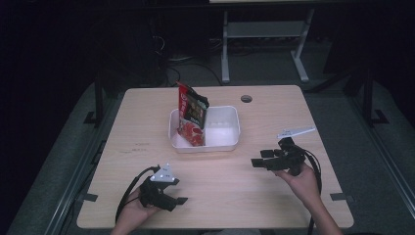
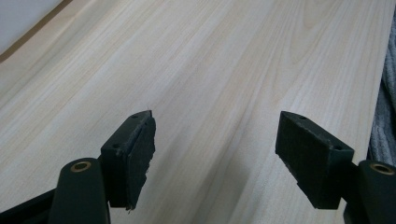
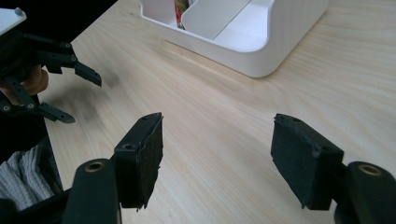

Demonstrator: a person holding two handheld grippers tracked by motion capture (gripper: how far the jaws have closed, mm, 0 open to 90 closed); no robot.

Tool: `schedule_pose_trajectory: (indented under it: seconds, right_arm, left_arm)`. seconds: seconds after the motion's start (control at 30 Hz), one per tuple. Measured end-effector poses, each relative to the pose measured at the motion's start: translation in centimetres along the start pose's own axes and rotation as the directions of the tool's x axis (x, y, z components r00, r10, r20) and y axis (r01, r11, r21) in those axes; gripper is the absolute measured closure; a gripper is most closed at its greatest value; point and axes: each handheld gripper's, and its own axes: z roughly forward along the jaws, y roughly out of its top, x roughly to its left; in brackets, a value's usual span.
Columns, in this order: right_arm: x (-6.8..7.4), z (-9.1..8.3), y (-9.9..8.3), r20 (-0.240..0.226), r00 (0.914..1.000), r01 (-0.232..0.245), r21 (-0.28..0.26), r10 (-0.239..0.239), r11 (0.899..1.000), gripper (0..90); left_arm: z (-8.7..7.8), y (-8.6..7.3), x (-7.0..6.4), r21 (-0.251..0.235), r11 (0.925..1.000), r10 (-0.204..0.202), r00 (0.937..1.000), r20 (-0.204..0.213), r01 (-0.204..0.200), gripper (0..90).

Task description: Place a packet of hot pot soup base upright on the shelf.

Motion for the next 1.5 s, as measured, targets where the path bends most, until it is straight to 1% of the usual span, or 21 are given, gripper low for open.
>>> schedule_pose_trajectory:
  seconds: [0.07,0.13,0.23,0.4,0.6,0.7,0.77,0.87,1.2,1.4,1.5]
  right_arm:
    - [0.0,-0.1,-0.4,0.004,1.0000,0.000,0.007,0.000,1.000,33.3]
    - [0.0,-0.2,-0.7,-0.001,1.0000,0.000,0.000,0.000,1.000,33.2]
    - [0.0,-0.3,-1.2,0.000,1.0000,-0.005,0.005,0.005,1.000,33.2]
    - [0.0,-0.4,-2.1,0.005,1.0000,0.001,0.013,-0.001,1.000,33.2]
    - [0.0,-0.7,-3.3,0.003,1.0000,-0.007,0.009,0.007,1.000,33.2]
    - [0.0,-0.8,-3.6,0.001,1.0000,-0.009,0.004,0.009,1.000,33.2]
    - [0.2,-0.9,-3.8,0.005,1.0000,-0.004,0.014,0.004,1.000,33.2]
    - [0.5,-1.0,-4.1,0.006,1.0000,0.006,0.013,-0.007,1.000,33.1]
    - [1.1,-1.0,-5.4,0.001,0.9999,0.013,0.019,-0.013,1.000,32.9]
    - [1.6,-1.3,-6.2,0.014,0.9995,0.030,0.008,-0.030,1.000,32.9]
    - [1.7,-1.3,-6.4,0.012,0.9994,0.031,0.001,-0.031,1.000,32.9]
  left_arm:
    - [0.0,0.0,0.0,0.000,1.0000,0.000,1.0000,-0.001,0.000,28.0]
    - [0.0,0.0,0.0,-0.002,1.0000,-0.001,1.0000,0.000,0.001,28.0]
    - [0.0,0.0,0.0,-0.005,1.0000,-0.003,1.0000,0.002,0.003,28.0]
    - [0.0,0.0,0.0,-0.004,1.0000,-0.001,1.0000,0.002,0.001,28.1]
    - [0.0,0.0,0.0,-0.003,1.0000,0.002,1.0000,0.001,-0.002,28.1]
    - [0.0,0.0,0.0,-0.004,1.0000,0.001,1.0000,0.000,-0.001,28.1]
    - [0.0,0.0,0.0,-0.002,1.0000,0.001,1.0000,0.001,-0.001,28.0]
    - [0.0,0.0,0.0,-0.003,1.0000,0.001,1.0000,0.001,-0.001,28.0]
    - [0.0,0.0,-0.1,0.000,1.0000,0.003,1.0000,0.003,-0.003,27.9]
    - [0.1,0.1,-0.1,0.005,0.9999,0.009,1.0000,0.002,-0.009,27.9]
    - [0.2,0.1,-0.1,0.005,1.0000,0.009,1.0000,0.004,-0.009,27.9]
